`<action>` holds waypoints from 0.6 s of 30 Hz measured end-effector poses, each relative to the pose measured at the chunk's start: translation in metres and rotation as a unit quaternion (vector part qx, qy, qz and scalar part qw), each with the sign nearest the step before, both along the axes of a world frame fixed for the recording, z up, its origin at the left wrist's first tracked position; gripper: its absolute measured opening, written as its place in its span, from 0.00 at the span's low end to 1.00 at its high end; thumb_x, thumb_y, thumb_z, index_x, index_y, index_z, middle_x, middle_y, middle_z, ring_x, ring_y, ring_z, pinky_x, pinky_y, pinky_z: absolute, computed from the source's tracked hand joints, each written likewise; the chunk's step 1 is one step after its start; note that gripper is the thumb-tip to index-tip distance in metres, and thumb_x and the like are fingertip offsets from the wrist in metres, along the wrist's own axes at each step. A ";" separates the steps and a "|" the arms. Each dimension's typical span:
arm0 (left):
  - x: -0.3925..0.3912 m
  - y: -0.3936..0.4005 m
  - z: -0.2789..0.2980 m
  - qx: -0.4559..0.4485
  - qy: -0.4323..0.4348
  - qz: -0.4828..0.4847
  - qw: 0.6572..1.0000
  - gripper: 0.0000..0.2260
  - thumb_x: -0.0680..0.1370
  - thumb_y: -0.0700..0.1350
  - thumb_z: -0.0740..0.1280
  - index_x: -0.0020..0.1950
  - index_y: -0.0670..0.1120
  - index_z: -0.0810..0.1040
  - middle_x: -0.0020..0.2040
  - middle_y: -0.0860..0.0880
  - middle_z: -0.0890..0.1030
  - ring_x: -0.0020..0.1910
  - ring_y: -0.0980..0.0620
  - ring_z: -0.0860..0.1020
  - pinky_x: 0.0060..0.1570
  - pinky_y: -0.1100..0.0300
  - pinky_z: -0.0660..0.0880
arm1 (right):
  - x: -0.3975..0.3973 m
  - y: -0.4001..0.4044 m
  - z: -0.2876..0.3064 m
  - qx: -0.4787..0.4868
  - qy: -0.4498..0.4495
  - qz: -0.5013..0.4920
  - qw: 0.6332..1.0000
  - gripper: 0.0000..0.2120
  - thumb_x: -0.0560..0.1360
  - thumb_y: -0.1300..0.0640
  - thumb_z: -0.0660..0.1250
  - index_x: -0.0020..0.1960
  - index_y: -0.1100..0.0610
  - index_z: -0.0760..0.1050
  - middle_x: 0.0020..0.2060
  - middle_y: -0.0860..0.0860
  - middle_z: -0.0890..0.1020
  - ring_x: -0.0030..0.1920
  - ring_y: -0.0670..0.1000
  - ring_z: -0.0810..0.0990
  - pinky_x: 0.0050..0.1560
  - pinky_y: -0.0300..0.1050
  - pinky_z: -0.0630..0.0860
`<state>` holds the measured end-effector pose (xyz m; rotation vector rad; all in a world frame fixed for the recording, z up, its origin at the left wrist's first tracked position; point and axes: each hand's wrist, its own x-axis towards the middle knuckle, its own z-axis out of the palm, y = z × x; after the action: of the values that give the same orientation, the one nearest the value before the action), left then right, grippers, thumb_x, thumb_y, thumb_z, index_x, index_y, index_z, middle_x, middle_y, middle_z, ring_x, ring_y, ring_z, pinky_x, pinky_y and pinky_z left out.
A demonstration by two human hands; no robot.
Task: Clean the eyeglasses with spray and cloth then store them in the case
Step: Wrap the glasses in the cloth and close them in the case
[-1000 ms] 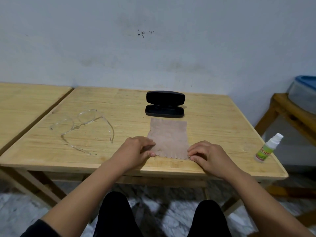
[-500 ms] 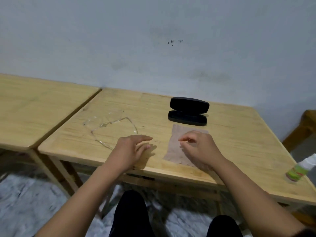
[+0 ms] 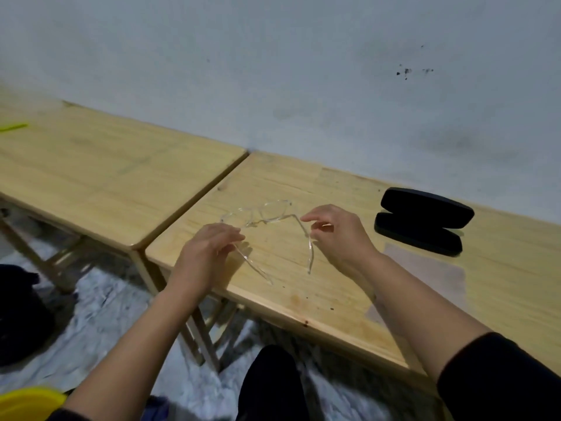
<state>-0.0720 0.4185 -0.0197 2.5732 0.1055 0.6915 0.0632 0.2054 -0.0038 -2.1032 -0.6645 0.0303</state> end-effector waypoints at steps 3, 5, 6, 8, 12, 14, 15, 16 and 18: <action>0.007 0.003 0.001 0.037 -0.024 0.001 0.999 0.09 0.70 0.35 0.71 0.47 0.45 0.83 0.51 0.44 0.83 0.51 0.48 0.80 0.56 0.54 0.76 | 0.002 0.011 -0.005 0.028 0.017 0.002 0.999 0.13 0.69 0.68 0.68 0.44 0.52 0.83 0.47 0.44 0.80 0.49 0.47 0.79 0.50 0.39 0.78; 0.012 0.005 0.004 0.049 -0.051 -0.002 0.998 0.09 0.69 0.33 0.71 0.47 0.44 0.83 0.48 0.43 0.84 0.49 0.47 0.81 0.53 0.55 0.77 | 0.003 0.013 -0.003 0.073 0.036 0.000 0.997 0.11 0.69 0.70 0.69 0.43 0.55 0.83 0.45 0.45 0.80 0.47 0.48 0.80 0.46 0.36 0.79; 0.015 0.006 0.006 0.046 -0.067 -0.003 0.997 0.09 0.69 0.33 0.71 0.47 0.43 0.82 0.48 0.43 0.84 0.48 0.48 0.82 0.52 0.56 0.76 | 0.002 0.013 -0.001 0.091 0.033 0.000 0.995 0.11 0.70 0.70 0.68 0.43 0.56 0.83 0.45 0.46 0.80 0.46 0.49 0.80 0.42 0.32 0.78; 0.020 0.008 0.010 0.028 -0.097 -0.002 0.995 0.10 0.70 0.33 0.71 0.48 0.43 0.82 0.47 0.45 0.84 0.46 0.51 0.82 0.50 0.59 0.77 | 0.003 0.009 0.006 0.105 0.006 -0.009 0.994 0.11 0.71 0.71 0.66 0.44 0.57 0.82 0.46 0.49 0.81 0.47 0.50 0.80 0.41 0.28 0.76; 0.033 -0.001 0.020 -0.032 -0.131 -0.016 0.991 0.10 0.71 0.34 0.70 0.51 0.44 0.82 0.46 0.49 0.84 0.45 0.59 0.81 0.50 0.72 0.74 | 0.004 -0.015 0.024 0.108 -0.022 -0.053 0.993 0.08 0.74 0.66 0.66 0.47 0.58 0.82 0.43 0.47 0.83 0.47 0.46 0.82 0.49 0.28 0.75; 0.040 -0.018 0.026 -0.071 -0.144 -0.031 0.987 0.10 0.71 0.35 0.71 0.51 0.43 0.82 0.45 0.51 0.84 0.47 0.61 0.79 0.49 0.76 0.72 | -0.001 -0.034 0.032 0.138 -0.007 -0.073 0.988 0.07 0.73 0.64 0.68 0.48 0.56 0.82 0.42 0.46 0.83 0.47 0.42 0.82 0.50 0.30 0.76; 0.044 -0.029 0.029 -0.092 -0.146 -0.039 0.984 0.09 0.71 0.36 0.71 0.51 0.43 0.82 0.45 0.52 0.83 0.47 0.63 0.79 0.48 0.77 0.72 | -0.004 -0.045 0.035 0.163 0.003 -0.085 0.983 0.08 0.73 0.65 0.68 0.48 0.55 0.81 0.41 0.46 0.83 0.45 0.40 0.82 0.48 0.30 0.76; 0.049 -0.041 0.031 -0.116 -0.145 -0.046 0.981 0.09 0.71 0.37 0.71 0.50 0.43 0.82 0.45 0.53 0.83 0.46 0.66 0.78 0.47 0.78 0.71 | -0.008 -0.057 0.038 0.187 0.010 -0.098 0.977 0.09 0.73 0.66 0.68 0.48 0.54 0.81 0.41 0.46 0.83 0.43 0.37 0.82 0.46 0.28 0.76; 0.059 -0.067 0.034 -0.160 -0.132 -0.063 0.976 0.09 0.71 0.38 0.72 0.50 0.44 0.83 0.44 0.55 0.82 0.44 0.73 0.77 0.46 0.79 0.70 | -0.014 -0.085 0.042 0.201 0.000 -0.129 0.971 0.08 0.73 0.66 0.68 0.49 0.56 0.81 0.39 0.45 0.83 0.40 0.35 0.81 0.44 0.26 0.75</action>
<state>-0.0131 0.3515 0.0143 2.1422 -0.0322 0.8819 0.0494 0.1199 0.0380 -1.7780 -0.3552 -0.2327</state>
